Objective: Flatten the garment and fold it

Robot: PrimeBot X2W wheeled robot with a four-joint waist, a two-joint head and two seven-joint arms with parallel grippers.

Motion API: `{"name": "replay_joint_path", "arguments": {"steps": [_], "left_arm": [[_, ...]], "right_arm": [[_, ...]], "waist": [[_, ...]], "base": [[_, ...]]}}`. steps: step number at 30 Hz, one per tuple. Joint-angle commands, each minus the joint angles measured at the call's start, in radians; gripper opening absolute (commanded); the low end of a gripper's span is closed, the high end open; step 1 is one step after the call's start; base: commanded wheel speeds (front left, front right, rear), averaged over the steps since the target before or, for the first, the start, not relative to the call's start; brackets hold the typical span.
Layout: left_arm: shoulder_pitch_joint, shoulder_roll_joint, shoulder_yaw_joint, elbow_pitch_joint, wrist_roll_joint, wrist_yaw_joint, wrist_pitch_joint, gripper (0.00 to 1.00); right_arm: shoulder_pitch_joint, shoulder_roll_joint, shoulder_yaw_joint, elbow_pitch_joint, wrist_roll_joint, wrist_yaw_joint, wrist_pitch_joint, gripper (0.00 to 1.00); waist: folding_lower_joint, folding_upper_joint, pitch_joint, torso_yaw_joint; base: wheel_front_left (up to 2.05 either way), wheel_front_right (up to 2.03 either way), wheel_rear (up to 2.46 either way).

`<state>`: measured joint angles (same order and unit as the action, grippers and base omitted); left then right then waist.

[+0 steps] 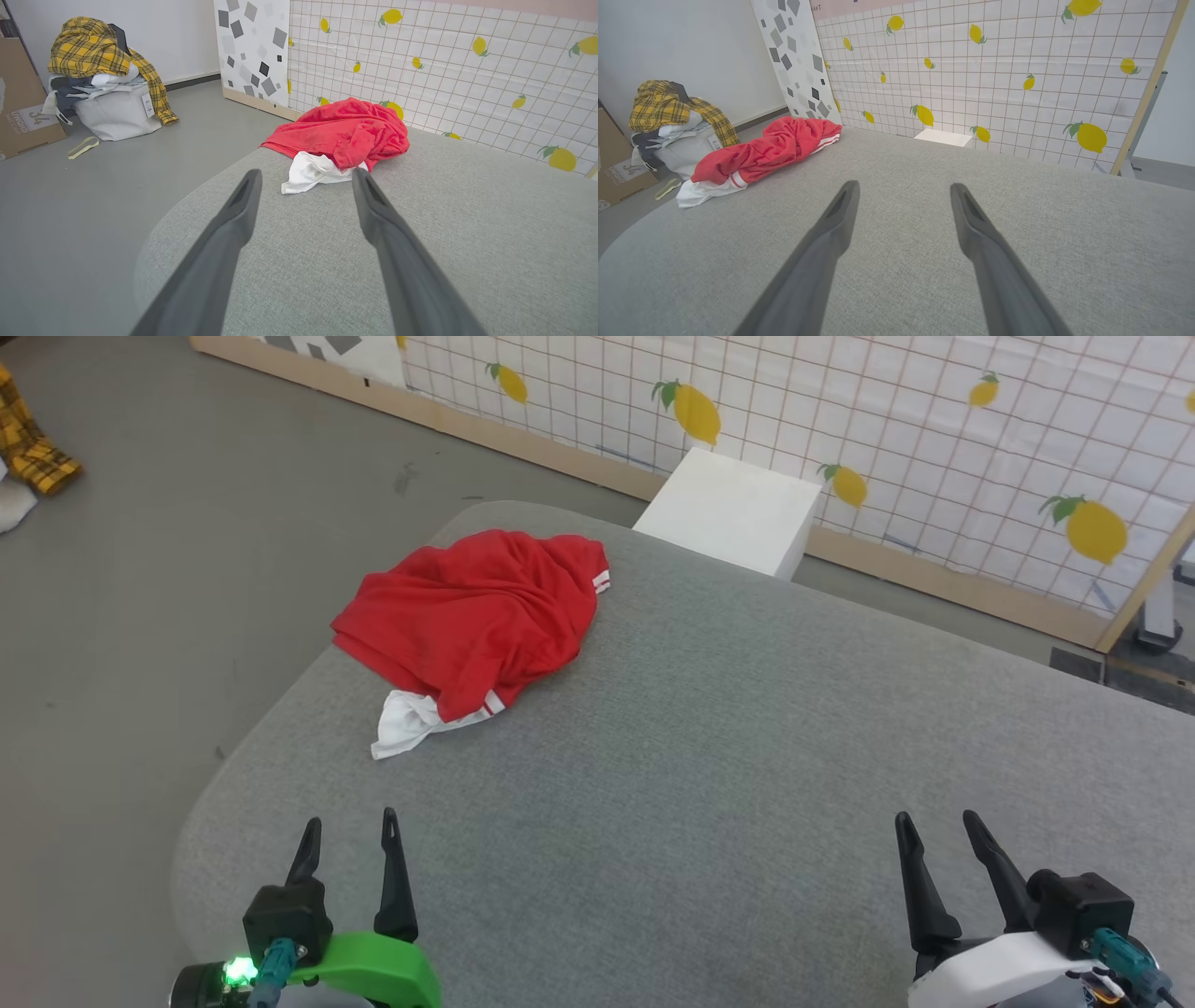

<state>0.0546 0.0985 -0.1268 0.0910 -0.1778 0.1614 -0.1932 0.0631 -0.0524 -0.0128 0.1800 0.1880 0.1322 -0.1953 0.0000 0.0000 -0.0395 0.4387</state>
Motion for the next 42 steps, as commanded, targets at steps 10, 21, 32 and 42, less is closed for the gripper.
{"name": "replay_joint_path", "arguments": {"steps": [10,21,32,42], "left_arm": [[0.025,0.018,-0.020,0.014,-0.031,0.029,-0.030,1.00],[0.029,0.028,-0.038,0.023,-0.054,0.050,-0.053,1.00],[0.031,0.033,-0.055,0.027,-0.067,0.066,-0.066,1.00],[0.020,0.028,-0.062,0.026,-0.082,0.062,-0.065,1.00]], "right_arm": [[0.020,0.002,0.002,0.021,0.022,-0.001,-0.031,1.00],[0.024,0.002,0.001,0.043,0.041,-0.001,-0.054,1.00],[0.026,0.002,-0.002,0.055,0.050,-0.002,-0.066,1.00],[0.022,0.002,0.006,0.056,0.044,-0.002,-0.066,1.00]], "waist": [[0.0000,0.0000,-0.010,0.054],[0.0000,0.0000,-0.013,0.108],[0.0000,0.0000,-0.003,0.135],[0.0000,0.0000,0.003,0.123]], "base": [[0.00,0.00,0.00],[0.00,0.00,0.00],[0.00,0.00,0.00],[0.00,0.00,0.00]]}}
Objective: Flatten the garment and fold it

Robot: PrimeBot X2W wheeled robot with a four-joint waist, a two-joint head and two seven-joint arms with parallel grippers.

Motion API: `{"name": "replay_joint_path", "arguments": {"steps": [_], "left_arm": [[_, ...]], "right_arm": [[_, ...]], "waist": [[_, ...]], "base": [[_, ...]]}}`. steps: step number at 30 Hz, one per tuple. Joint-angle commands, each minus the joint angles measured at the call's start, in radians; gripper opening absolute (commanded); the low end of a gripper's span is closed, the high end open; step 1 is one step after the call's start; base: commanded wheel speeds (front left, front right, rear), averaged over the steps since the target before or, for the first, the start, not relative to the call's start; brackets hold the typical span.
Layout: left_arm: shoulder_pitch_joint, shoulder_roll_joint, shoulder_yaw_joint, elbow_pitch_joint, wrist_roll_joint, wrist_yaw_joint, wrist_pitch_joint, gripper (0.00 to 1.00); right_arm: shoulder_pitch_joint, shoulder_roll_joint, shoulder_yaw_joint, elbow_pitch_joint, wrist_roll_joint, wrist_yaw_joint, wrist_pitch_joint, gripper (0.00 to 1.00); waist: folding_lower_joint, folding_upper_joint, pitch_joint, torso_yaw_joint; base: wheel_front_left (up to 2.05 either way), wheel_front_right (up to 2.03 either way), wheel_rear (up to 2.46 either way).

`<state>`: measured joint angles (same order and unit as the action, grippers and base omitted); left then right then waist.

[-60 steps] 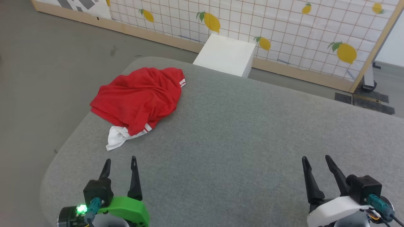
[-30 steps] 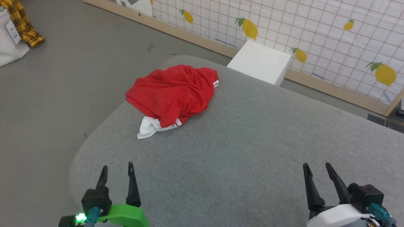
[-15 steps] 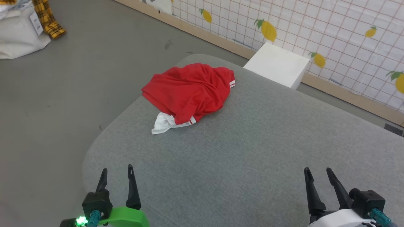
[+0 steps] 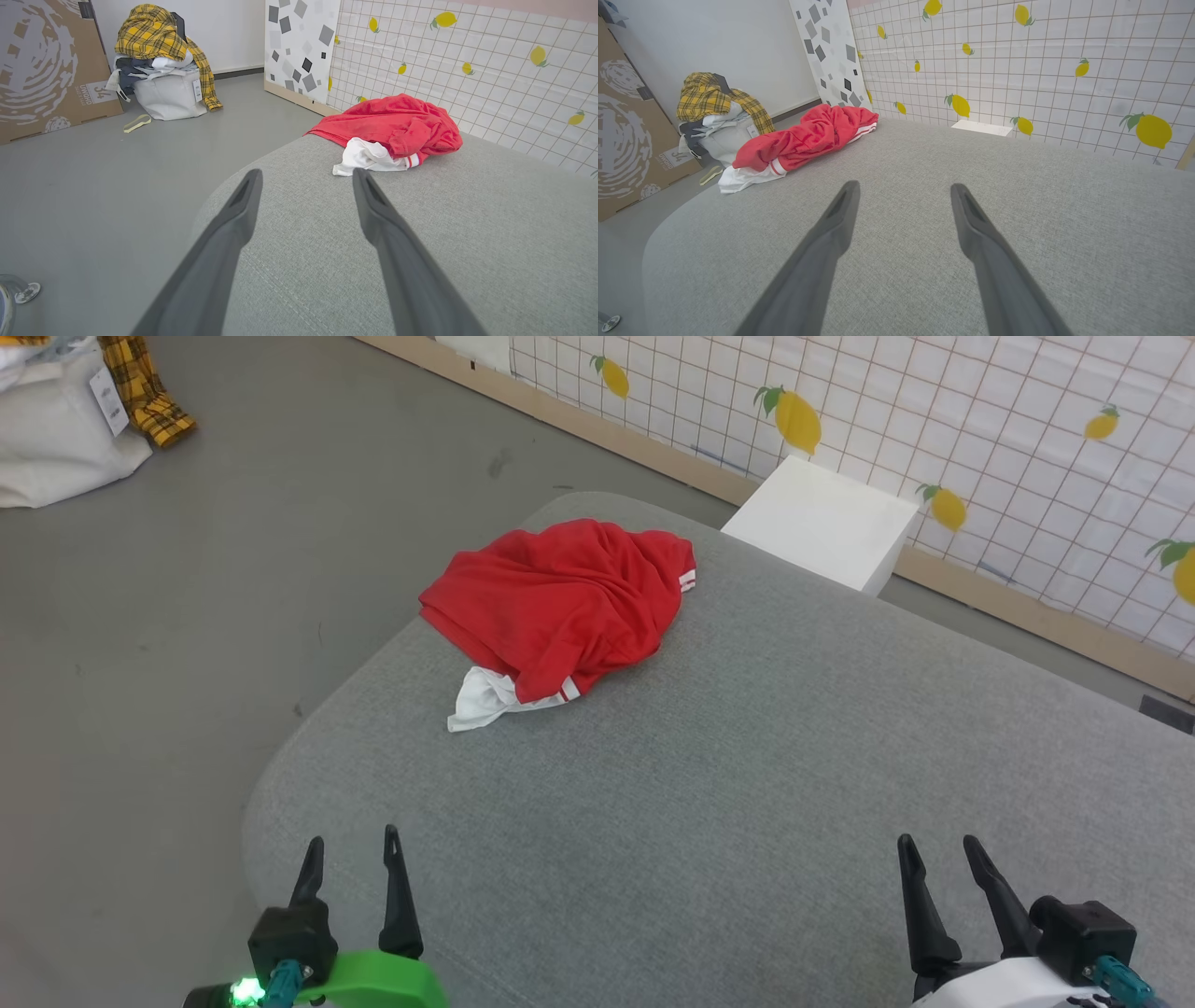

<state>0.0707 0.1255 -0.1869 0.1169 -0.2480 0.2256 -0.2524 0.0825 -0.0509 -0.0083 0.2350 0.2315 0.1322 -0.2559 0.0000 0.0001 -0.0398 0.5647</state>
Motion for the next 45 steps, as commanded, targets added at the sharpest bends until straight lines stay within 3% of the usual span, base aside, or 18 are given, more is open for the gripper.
{"name": "replay_joint_path", "arguments": {"steps": [1,6,13,18,27,34,40,41,42,43,45], "left_arm": [[-0.011,0.001,-0.005,0.001,-0.014,-0.008,-0.003,1.00],[-0.136,-0.008,-0.006,0.025,-0.049,-0.047,0.010,1.00],[-0.441,-0.017,0.027,0.195,-0.126,-0.109,0.048,1.00],[-0.652,-0.019,0.068,0.385,-0.210,-0.123,0.193,1.00],[-0.835,0.002,0.113,0.640,-0.300,-0.073,0.475,1.00],[-0.861,0.005,0.113,0.724,-0.301,0.000,0.554,1.00],[-0.851,-0.027,0.097,0.758,-0.312,0.011,0.571,1.00],[-0.849,-0.032,0.098,0.762,-0.318,0.009,0.571,0.89],[-0.849,-0.034,0.096,0.764,-0.319,0.006,0.563,0.30],[-0.850,-0.035,0.097,0.764,-0.321,0.003,0.552,0.00],[-0.856,-0.036,0.103,0.761,-0.328,-0.011,0.522,0.00]], "right_arm": [[0.000,0.001,0.002,0.000,-0.002,-0.002,-0.006,1.00],[-0.022,0.001,0.019,-0.014,-0.029,-0.002,0.006,1.00],[-0.042,0.001,0.009,-0.089,-0.092,-0.002,0.063,1.00],[-0.033,0.001,-0.026,-0.172,-0.145,-0.002,0.114,1.00],[-0.034,-0.029,-0.068,-0.289,-0.159,-0.002,0.166,1.00],[-0.036,-0.045,-0.075,-0.325,-0.144,-0.002,0.170,1.00],[-0.039,-0.055,-0.061,-0.332,-0.138,-0.002,0.172,1.00],[-0.040,-0.056,-0.060,-0.332,-0.137,-0.002,0.172,1.00],[-0.041,-0.056,-0.057,-0.332,-0.136,-0.002,0.172,1.00],[-0.043,-0.057,-0.056,-0.331,-0.135,-0.002,0.172,1.00],[-0.045,-0.058,-0.053,-0.328,-0.133,-0.002,0.171,1.00]], "waist": [[0.0000,-0.0001,0.007,-0.006],[0.0000,-0.0001,0.040,-0.045],[0.0000,-0.0001,0.145,-0.139],[0.0000,-0.0001,0.233,-0.209],[0.0000,-0.0001,0.370,-0.329],[0.0000,-0.0001,0.434,-0.358],[0.0000,-0.0001,0.462,-0.350],[0.0000,-0.0001,0.463,-0.349],[0.0000,-0.0001,0.464,-0.347],[0.0000,-0.0001,0.464,-0.346],[0.0000,-0.0001,0.460,-0.341]], "base": [[0.00,0.00,0.00],[0.00,0.00,0.00],[0.00,0.00,0.00],[0.00,0.00,0.00],[0.00,0.00,0.00],[0.00,0.00,0.00],[0.00,0.00,0.00],[0.00,0.00,0.00],[0.00,0.00,0.00],[0.00,0.00,0.00],[0.00,0.00,0.00]]}}
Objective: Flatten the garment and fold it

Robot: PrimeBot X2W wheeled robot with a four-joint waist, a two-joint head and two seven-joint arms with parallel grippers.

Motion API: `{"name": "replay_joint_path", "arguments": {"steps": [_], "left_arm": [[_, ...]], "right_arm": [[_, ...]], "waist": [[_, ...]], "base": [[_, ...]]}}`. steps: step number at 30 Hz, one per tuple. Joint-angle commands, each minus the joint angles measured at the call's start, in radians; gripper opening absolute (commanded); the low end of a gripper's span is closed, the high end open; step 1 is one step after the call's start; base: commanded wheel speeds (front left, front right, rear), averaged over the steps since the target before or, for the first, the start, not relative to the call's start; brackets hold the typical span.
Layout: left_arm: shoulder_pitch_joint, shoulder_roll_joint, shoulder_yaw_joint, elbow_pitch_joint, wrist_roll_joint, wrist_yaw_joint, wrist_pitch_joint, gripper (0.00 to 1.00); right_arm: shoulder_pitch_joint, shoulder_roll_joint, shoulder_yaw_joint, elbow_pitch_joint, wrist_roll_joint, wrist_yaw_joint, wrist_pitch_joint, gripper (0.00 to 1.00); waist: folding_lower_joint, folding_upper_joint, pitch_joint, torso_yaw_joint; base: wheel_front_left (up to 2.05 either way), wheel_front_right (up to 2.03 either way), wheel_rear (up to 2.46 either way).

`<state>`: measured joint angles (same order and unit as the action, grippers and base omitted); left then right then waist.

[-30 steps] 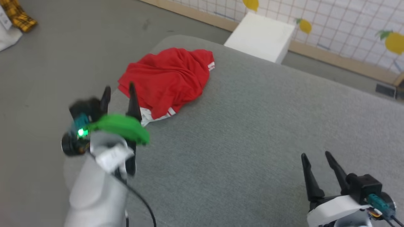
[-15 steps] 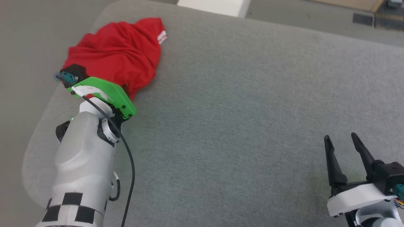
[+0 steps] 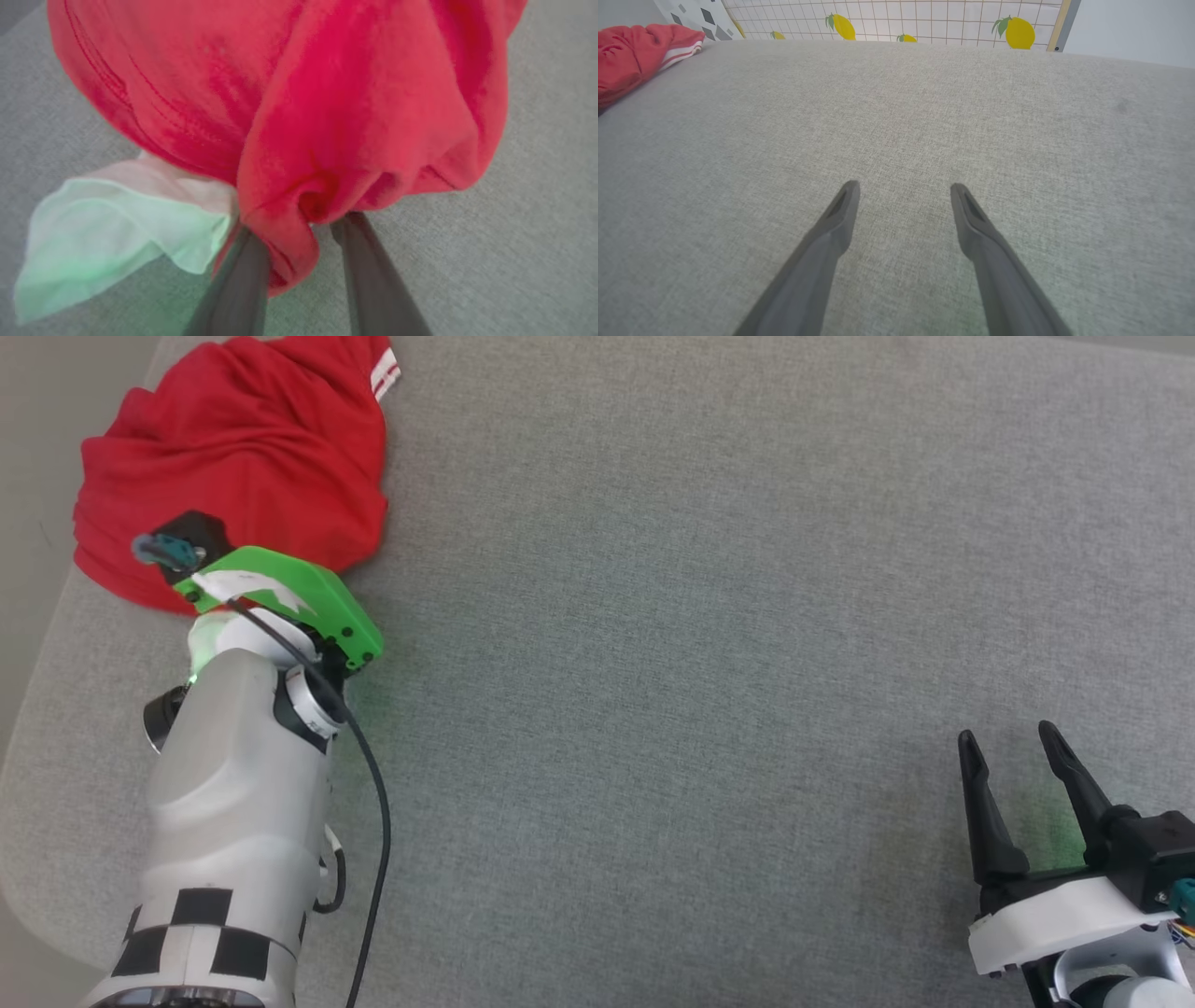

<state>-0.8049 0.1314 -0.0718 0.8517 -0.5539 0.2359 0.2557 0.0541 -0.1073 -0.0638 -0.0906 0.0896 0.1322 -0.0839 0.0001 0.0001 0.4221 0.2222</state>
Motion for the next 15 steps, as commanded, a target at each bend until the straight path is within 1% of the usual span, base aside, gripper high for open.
{"name": "replay_joint_path", "arguments": {"steps": [1,7,11,15], "left_arm": [[0.015,-0.040,-0.013,0.024,-0.020,-0.026,-0.004,0.00],[-0.035,-0.008,-0.030,-0.019,0.008,-0.070,-0.109,0.00],[-0.082,0.041,-0.055,-0.075,0.045,-0.103,-0.160,0.00],[-0.144,0.092,-0.079,-0.157,0.077,-0.138,-0.180,0.00]], "right_arm": [[-0.018,-0.002,0.004,0.000,0.009,-0.002,-0.002,1.00],[-0.021,0.007,0.017,0.031,0.014,-0.002,-0.013,1.00],[-0.028,0.022,0.034,0.063,0.019,-0.002,-0.028,1.00],[-0.037,0.040,0.051,0.109,0.025,-0.002,-0.048,1.00]], "waist": [[-0.0001,-0.0001,-0.007,0.005],[-0.0001,-0.0001,-0.058,0.026],[-0.0001,-0.0001,-0.107,0.034],[-0.0001,-0.0001,-0.165,0.031]], "base": [[0.00,0.00,0.00],[0.00,0.00,0.00],[0.00,0.00,0.00],[0.00,0.00,0.00]]}}
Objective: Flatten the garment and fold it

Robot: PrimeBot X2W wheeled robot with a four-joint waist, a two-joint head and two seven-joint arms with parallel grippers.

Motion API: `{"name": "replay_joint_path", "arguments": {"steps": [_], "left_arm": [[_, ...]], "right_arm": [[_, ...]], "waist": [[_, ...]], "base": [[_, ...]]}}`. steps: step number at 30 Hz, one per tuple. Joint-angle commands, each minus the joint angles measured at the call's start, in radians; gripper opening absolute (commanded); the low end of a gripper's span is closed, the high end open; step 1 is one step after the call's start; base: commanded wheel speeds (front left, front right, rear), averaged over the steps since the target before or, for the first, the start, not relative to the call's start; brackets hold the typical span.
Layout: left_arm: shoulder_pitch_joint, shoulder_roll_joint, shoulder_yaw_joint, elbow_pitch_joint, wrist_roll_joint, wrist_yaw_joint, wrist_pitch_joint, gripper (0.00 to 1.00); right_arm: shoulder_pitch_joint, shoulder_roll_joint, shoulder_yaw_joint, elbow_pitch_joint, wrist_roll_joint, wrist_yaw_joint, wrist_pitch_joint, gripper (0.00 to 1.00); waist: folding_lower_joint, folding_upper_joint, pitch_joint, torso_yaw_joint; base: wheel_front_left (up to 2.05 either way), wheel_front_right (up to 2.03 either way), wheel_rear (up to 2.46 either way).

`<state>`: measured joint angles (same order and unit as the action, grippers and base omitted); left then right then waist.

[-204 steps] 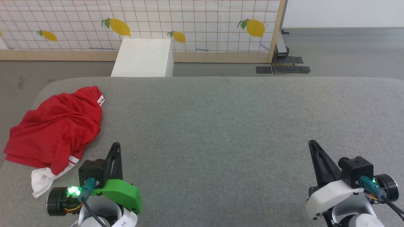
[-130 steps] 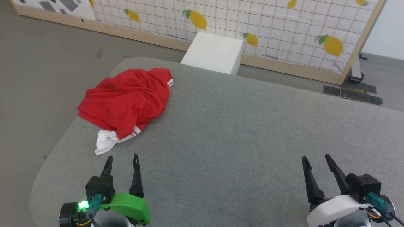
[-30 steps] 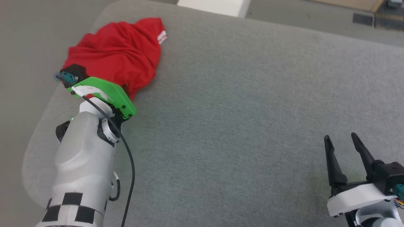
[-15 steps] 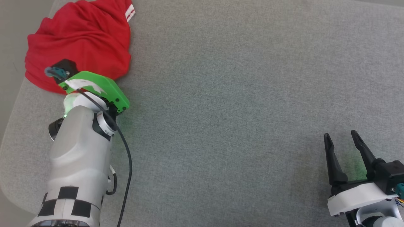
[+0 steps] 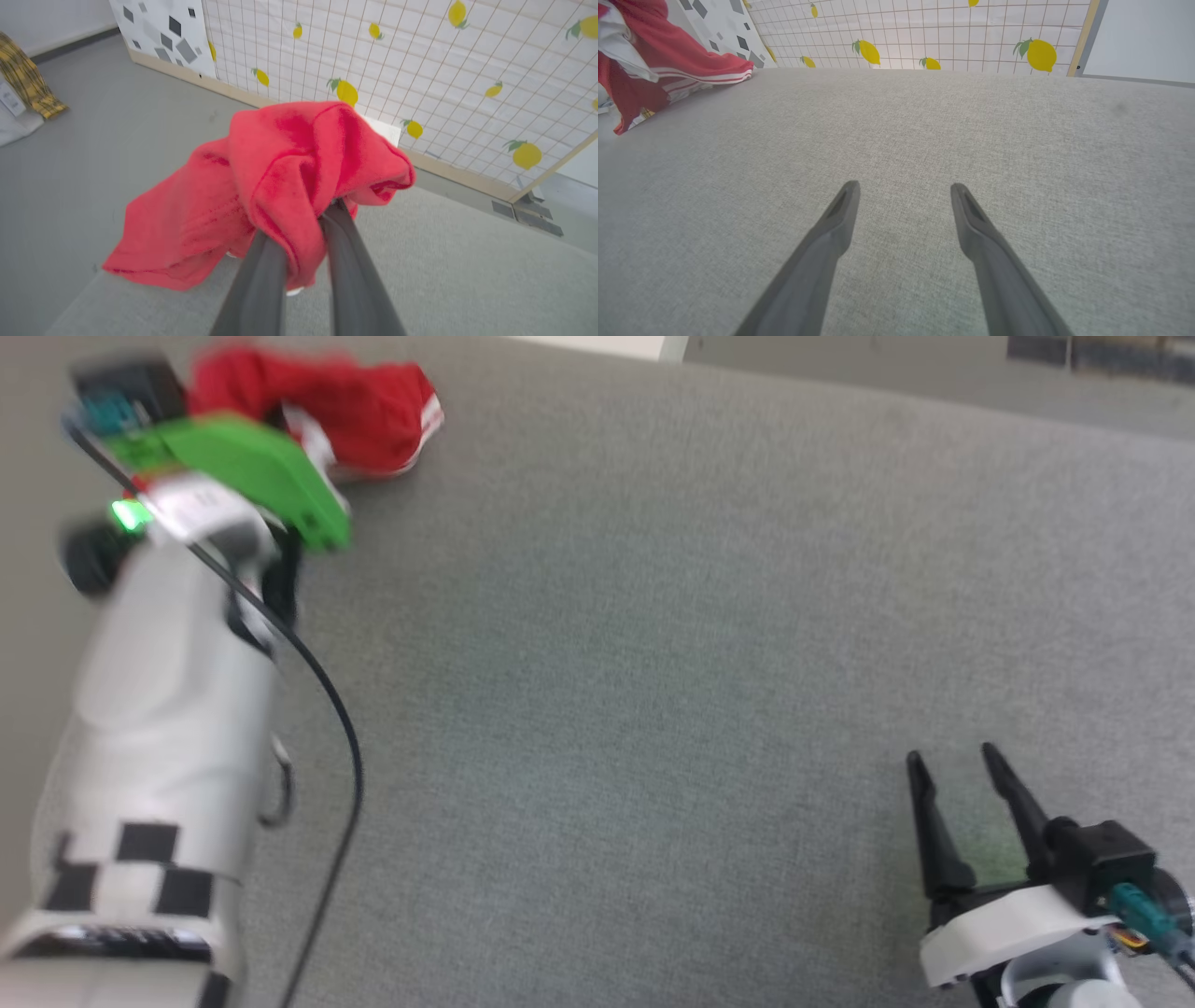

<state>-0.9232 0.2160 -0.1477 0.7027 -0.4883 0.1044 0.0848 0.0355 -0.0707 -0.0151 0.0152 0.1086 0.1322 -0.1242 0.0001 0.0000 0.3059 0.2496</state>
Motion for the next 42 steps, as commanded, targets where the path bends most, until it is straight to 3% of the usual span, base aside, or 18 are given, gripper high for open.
{"name": "replay_joint_path", "arguments": {"steps": [1,5,9,15,22,33,37,42], "left_arm": [[-0.046,0.020,-0.008,-0.033,0.018,-0.015,-0.009,0.00],[-0.121,0.061,-0.037,-0.123,0.041,-0.063,0.006,0.00],[-0.202,0.064,-0.069,-0.202,0.048,-0.108,0.031,0.00],[-0.285,0.001,-0.106,-0.274,-0.001,-0.167,0.072,0.00],[-0.279,-0.094,-0.143,-0.312,-0.090,-0.198,0.112,0.00],[0.055,-0.162,-0.292,-0.327,-0.249,-0.209,0.126,0.00],[0.250,-0.165,-0.392,-0.301,-0.308,-0.197,0.142,0.00],[0.435,-0.165,-0.555,-0.215,-0.285,-0.160,0.160,0.00]], "right_arm": [[-0.021,0.007,0.009,0.017,0.008,-0.002,-0.014,1.00],[-0.026,0.017,0.025,0.073,0.017,-0.002,-0.039,1.00],[-0.025,0.020,0.034,0.131,0.046,-0.002,-0.064,1.00],[-0.024,0.020,0.041,0.199,0.079,-0.002,-0.094,1.00],[-0.029,0.020,0.016,0.243,0.080,-0.002,-0.111,1.00],[-0.009,0.020,-0.017,0.264,0.059,-0.002,-0.115,1.00],[-0.008,0.020,-0.024,0.260,0.059,-0.002,-0.114,1.00],[-0.005,0.020,-0.032,0.260,0.055,-0.002,-0.116,1.00]], "waist": [[-0.0001,0.0000,-0.065,-0.001],[-0.0001,0.0000,-0.127,-0.028],[-0.0001,0.0000,-0.191,-0.071],[-0.0001,0.0000,-0.260,-0.145],[-0.0001,0.0000,-0.300,-0.226],[-0.0001,0.0000,-0.318,-0.306],[-0.0001,0.0000,-0.302,-0.320],[-0.0001,0.0000,-0.281,-0.318]], "base": [[0.00,0.00,0.00],[0.00,0.00,0.00],[0.00,0.00,0.00],[0.00,0.00,0.00],[0.00,0.00,0.00],[0.00,0.00,0.00],[0.00,0.00,0.00],[0.00,0.00,0.00]]}}
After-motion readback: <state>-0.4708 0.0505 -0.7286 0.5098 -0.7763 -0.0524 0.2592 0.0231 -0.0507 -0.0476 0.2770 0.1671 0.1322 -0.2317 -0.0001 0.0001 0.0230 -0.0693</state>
